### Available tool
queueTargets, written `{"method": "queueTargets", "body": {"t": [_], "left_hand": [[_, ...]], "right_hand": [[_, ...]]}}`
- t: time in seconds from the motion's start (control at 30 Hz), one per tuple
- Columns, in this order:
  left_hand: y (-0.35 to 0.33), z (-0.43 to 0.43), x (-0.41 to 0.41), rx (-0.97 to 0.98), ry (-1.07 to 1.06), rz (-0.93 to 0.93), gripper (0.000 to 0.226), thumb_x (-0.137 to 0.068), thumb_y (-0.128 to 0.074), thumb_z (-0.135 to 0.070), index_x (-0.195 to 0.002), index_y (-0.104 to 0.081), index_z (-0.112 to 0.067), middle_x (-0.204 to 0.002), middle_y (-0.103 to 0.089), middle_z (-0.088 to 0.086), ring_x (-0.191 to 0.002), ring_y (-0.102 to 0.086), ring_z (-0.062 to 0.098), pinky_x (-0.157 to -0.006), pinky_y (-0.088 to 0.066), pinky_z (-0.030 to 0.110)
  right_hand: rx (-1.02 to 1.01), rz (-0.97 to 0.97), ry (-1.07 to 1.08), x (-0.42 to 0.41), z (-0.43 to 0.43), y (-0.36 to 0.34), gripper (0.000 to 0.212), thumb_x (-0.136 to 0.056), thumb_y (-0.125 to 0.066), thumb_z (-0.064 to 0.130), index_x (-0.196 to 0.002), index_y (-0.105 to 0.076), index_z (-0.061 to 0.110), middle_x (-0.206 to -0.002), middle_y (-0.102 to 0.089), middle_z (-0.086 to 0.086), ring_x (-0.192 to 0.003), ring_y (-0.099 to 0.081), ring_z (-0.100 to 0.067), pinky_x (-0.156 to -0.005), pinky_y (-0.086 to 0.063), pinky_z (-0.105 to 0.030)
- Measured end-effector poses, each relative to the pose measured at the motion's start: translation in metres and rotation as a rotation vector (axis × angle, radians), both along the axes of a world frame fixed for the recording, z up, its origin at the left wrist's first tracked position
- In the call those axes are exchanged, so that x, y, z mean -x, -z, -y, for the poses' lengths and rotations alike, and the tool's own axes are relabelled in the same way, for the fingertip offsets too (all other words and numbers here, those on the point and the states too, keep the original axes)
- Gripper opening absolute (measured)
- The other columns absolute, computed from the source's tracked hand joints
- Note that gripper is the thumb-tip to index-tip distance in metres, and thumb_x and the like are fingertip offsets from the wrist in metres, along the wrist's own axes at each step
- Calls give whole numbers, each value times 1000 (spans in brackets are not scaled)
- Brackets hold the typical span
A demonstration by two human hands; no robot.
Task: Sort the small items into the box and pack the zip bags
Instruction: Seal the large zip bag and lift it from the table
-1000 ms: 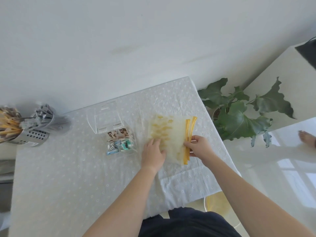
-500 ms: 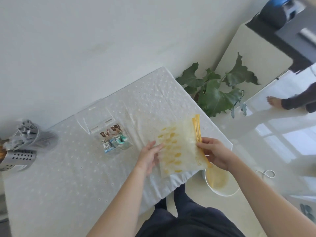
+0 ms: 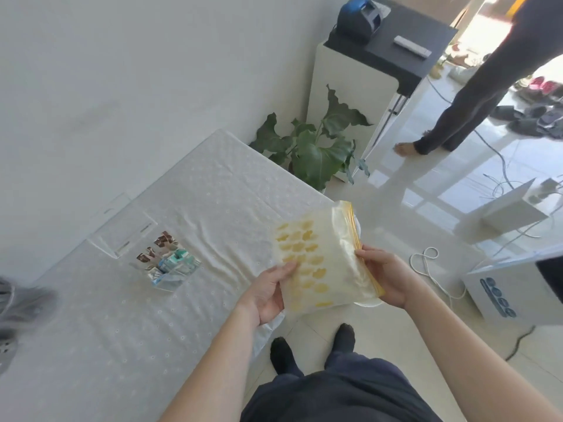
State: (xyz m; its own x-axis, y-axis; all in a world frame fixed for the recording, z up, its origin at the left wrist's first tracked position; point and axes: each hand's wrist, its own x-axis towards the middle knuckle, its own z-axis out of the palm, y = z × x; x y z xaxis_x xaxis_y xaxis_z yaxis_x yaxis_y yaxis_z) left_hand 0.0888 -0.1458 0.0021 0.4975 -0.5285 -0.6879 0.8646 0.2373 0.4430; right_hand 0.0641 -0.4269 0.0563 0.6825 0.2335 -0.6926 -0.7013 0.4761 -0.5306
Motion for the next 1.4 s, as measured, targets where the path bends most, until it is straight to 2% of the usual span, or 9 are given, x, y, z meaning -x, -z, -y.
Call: {"method": "queueTargets", "body": {"t": [0.13, 0.27, 0.4, 0.53, 0.8, 0.93, 1.13, 1.3, 1.4], "left_hand": [[-10, 28, 1, -257, -26, 90, 49, -90, -83, -28, -129, -68, -3, -121, -77, 16, -114, -73, 35, -105, -54, 56], [-6, 62, 5, -433, 40, 175, 30, -94, -79, -19, -120, -73, -7, -106, -81, 11, -97, -79, 29, -82, -65, 45], [9, 104, 15, -469, 118, 144, 22, -96, -74, -15, -117, -74, -10, -103, -81, 11, -95, -79, 30, -83, -65, 47], [28, 151, 33, -512, 207, 80, 26, -93, -73, -8, -118, -71, -10, -103, -82, 9, -95, -79, 28, -75, -66, 44], [104, 231, 60, -765, 247, -6, 18, -83, -78, -20, -93, -71, -6, -102, -79, 18, -96, -76, 36, -80, -65, 52], [138, 266, 57, -700, 167, -135, 8, -96, -66, -4, -104, -68, -5, -110, -75, 16, -99, -74, 33, -66, -65, 37], [208, 297, 38, -762, 139, -178, 30, -94, -61, 7, -119, -60, -9, -115, -70, 12, -96, -75, 28, -78, -66, 37], [275, 315, 15, -818, 135, -146, 41, -94, -62, 8, -126, -56, -17, -108, -66, 3, -91, -74, 22, -77, -65, 33], [319, 323, 3, -833, 118, -161, 36, -94, -60, 9, -122, -61, -14, -107, -70, 7, -91, -75, 23, -79, -65, 33]], "right_hand": [[284, 17, 23, 23, 21, 4, 45, -91, -74, 27, -127, -64, 1, -120, -67, -22, -104, -65, -39, -90, -53, -48], [479, -23, -51, 45, 43, 13, 25, -92, -73, 15, -117, -74, 14, -111, -75, -19, -89, -73, -32, -71, -60, -39], [586, -109, 51, 68, 76, 35, 23, -89, -76, 8, -112, -74, 10, -99, -78, -18, -77, -74, -31, -72, -62, -45], [658, -200, 106, 89, 115, 56, 18, -90, -73, 7, -108, -74, 9, -96, -78, -17, -72, -73, -27, -63, -62, -35], [676, -427, 10, 106, 185, 115, 18, -91, -63, 4, -99, -73, 17, -95, -76, -13, -87, -73, -31, -79, -63, -41], [695, -492, -41, 102, 214, 163, 20, -89, -63, 5, -95, -74, 19, -96, -75, -8, -90, -71, -27, -79, -62, -37], [685, -587, -16, 84, 242, 250, 22, -86, -60, 6, -99, -76, 13, -95, -76, -9, -88, -74, -27, -76, -63, -34], [694, -656, -5, 62, 256, 325, 24, -85, -57, 4, -103, -73, 6, -101, -74, -16, -89, -73, -27, -93, -59, -45], [658, -671, 11, 47, 261, 366, 30, -86, -56, 1, -111, -68, 13, -101, -75, -10, -84, -77, -26, -76, -62, -32]]}}
